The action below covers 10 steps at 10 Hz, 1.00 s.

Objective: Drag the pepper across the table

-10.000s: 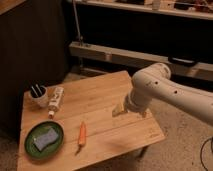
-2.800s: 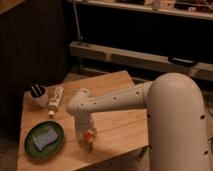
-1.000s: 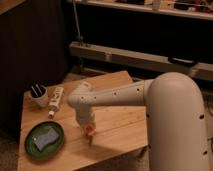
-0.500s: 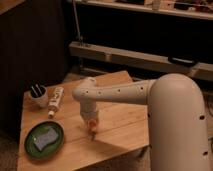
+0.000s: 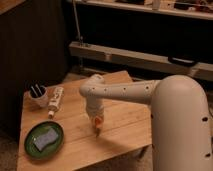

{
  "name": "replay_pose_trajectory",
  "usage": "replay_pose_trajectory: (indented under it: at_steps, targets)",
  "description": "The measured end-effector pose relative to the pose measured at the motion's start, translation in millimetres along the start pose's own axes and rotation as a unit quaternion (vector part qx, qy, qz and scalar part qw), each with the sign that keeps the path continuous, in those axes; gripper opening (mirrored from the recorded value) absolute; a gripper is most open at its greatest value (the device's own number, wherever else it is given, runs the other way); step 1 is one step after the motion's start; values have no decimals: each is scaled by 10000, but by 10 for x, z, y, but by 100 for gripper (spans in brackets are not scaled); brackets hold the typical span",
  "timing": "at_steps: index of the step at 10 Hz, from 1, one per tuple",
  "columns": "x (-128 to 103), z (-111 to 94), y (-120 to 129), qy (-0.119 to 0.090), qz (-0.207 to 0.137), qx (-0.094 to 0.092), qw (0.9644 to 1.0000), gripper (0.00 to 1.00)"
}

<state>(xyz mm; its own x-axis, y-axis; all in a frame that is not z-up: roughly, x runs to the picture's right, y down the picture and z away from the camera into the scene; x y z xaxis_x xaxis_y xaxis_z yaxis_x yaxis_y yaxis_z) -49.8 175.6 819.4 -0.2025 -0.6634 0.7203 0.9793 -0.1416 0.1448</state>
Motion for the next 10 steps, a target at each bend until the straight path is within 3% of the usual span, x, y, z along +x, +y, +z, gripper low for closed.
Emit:
replay_pose_trajectory:
  at_steps: [3, 10]
  targets:
    - [14, 13, 161, -49, 177, -73, 9998, 14]
    - [29, -21, 562, -51, 680, -39, 9977, 14]
